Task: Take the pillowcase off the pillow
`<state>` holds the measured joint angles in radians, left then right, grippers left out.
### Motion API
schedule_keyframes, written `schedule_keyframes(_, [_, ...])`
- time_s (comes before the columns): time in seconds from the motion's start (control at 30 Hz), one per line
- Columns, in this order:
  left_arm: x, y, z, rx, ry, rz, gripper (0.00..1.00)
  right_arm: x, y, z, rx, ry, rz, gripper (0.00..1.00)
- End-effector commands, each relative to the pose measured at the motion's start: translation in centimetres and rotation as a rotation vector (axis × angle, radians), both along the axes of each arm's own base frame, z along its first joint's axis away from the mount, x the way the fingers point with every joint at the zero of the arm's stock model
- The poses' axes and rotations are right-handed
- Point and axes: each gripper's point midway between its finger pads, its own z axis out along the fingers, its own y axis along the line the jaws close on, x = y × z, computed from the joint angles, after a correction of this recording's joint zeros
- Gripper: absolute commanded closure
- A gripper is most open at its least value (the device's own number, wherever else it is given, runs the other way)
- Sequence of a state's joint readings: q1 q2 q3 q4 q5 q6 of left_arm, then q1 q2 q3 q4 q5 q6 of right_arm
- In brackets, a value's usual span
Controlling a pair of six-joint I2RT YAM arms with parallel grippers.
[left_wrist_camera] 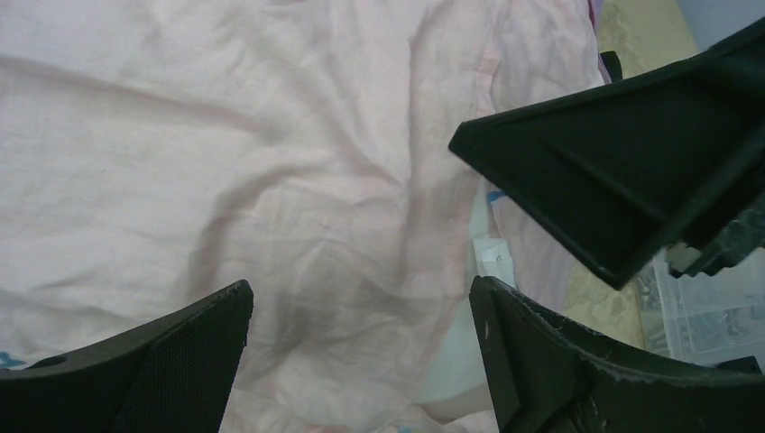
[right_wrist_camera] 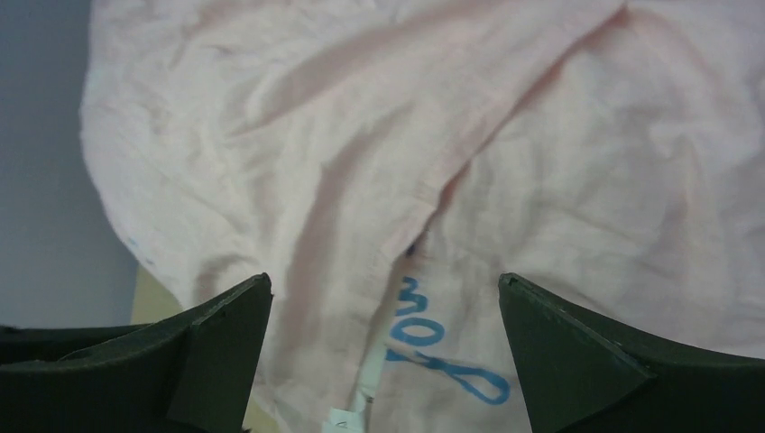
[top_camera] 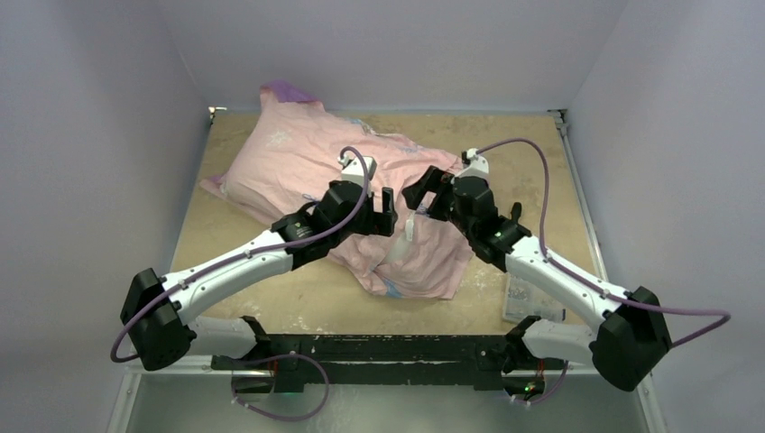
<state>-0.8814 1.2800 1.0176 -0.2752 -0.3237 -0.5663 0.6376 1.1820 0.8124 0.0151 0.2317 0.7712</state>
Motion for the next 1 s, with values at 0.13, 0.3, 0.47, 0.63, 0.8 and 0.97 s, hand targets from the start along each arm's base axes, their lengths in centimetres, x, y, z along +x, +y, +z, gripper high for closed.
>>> schedule_keyframes(0.13, [1.6,-0.7,1.2,0.027,-0.071,0.041,0.10,-1.5,-2.6,-1.6,0.050,0.093,-0.149,0.02])
schedule_keyframes(0.3, [1.9,-2.1,-0.1,0.016,-0.052,0.008,0.09,-2.1,-2.4,-3.0,0.036,0.182,-0.154,0.03])
schedule_keyframes(0.47, [1.9,-3.0,-1.5,0.005,-0.031,-0.010,0.09,-2.9,-2.3,-4.8,0.038,0.239,-0.151,0.03])
schedule_keyframes(0.63, [2.1,-2.7,-3.4,0.041,-0.015,0.008,0.09,-3.5,-1.8,-7.1,0.059,0.312,-0.152,0.03])
schedule_keyframes(0.8, [2.2,-1.8,-6.2,0.084,0.017,0.054,0.08,-3.9,-2.5,-9.2,0.045,0.404,-0.224,0.10])
schedule_keyframes(0.97, [2.8,1.5,-8.8,0.126,0.009,0.204,0.04,-3.9,-4.0,-9.2,0.053,0.421,-0.339,0.19])
